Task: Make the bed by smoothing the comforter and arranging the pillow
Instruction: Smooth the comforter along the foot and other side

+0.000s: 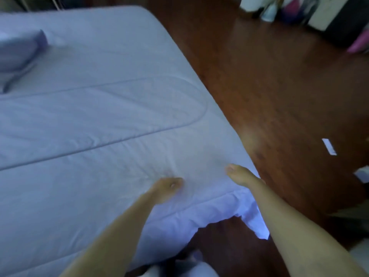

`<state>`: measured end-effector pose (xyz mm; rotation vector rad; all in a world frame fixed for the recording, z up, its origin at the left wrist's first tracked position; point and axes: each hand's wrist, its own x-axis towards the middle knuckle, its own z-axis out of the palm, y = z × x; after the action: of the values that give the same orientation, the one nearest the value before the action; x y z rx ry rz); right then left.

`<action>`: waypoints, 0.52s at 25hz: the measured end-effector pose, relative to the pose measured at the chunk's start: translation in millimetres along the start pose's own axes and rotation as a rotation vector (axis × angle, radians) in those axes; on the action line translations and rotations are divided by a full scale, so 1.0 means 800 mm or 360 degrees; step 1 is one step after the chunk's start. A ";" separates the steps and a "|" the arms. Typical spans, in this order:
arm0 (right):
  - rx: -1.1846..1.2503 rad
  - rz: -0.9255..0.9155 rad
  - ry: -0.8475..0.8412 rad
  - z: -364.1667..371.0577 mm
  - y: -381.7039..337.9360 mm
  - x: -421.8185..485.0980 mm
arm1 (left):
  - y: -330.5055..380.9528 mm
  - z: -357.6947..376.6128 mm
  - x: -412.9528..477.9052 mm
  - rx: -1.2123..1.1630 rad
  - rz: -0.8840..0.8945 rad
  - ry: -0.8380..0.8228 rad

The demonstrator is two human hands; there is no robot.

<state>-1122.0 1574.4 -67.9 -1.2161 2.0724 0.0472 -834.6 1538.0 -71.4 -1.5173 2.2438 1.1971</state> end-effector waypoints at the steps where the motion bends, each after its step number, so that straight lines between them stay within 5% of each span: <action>1: 0.0064 -0.0184 0.0064 -0.013 -0.024 -0.005 | 0.017 -0.018 0.002 -0.0093 0.0068 -0.0025; 6: 0.0501 -0.0748 0.0266 -0.134 -0.091 -0.026 | 0.133 -0.127 0.058 -0.0209 0.0139 0.0583; 13: 0.1054 -0.0931 0.0260 -0.324 0.042 -0.014 | 0.356 -0.113 0.146 -0.1089 0.0259 0.0898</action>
<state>-1290.8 1505.3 120.1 -1.3509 1.5686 -0.9540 -1103.4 1437.7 71.3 -2.1704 2.4567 1.9298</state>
